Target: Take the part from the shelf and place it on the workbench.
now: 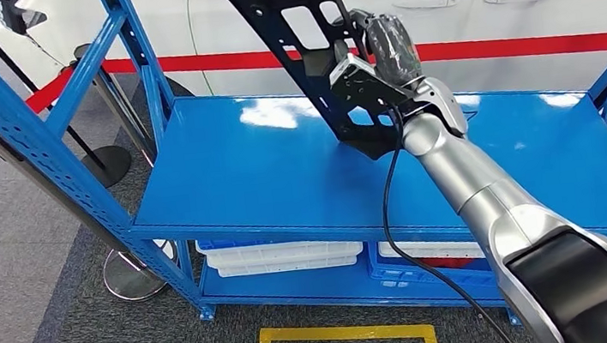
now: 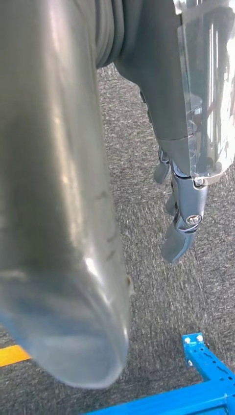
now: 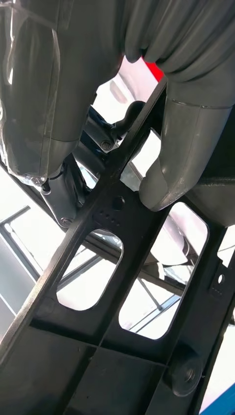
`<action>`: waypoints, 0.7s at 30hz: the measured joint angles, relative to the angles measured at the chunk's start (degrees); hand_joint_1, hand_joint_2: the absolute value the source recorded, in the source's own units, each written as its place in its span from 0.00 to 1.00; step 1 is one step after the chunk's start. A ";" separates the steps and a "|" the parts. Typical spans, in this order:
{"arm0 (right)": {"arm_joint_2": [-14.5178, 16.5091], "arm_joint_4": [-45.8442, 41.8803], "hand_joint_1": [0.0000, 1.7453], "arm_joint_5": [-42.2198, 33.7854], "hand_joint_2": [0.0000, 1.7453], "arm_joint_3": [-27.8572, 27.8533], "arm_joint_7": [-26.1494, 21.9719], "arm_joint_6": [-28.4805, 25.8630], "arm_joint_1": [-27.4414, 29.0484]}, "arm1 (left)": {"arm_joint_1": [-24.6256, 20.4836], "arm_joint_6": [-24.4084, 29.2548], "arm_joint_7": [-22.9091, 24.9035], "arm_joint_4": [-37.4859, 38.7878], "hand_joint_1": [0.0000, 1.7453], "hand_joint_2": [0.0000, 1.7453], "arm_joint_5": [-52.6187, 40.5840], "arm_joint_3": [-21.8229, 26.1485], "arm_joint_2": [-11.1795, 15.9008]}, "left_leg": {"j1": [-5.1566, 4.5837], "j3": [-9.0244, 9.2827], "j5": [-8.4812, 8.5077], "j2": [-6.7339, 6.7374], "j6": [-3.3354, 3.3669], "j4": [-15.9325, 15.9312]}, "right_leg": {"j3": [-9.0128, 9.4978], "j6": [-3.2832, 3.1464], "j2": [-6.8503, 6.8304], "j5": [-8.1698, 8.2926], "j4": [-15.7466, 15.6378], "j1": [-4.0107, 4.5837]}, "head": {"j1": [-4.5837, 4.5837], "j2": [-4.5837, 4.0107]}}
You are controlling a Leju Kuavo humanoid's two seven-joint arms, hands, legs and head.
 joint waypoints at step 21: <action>-0.04 0.14 1.00 -7.97 1.00 -0.90 -3.07 -1.00 0.98 | -0.23 -3.69 -4.68 0.00 0.00 0.00 1.48 0.87 0.00 | 0.00 0.00 0.00 0.00 0.00 0.00 | -0.02 0.00 0.00 0.00 0.00 0.00 | 0.00 -0.01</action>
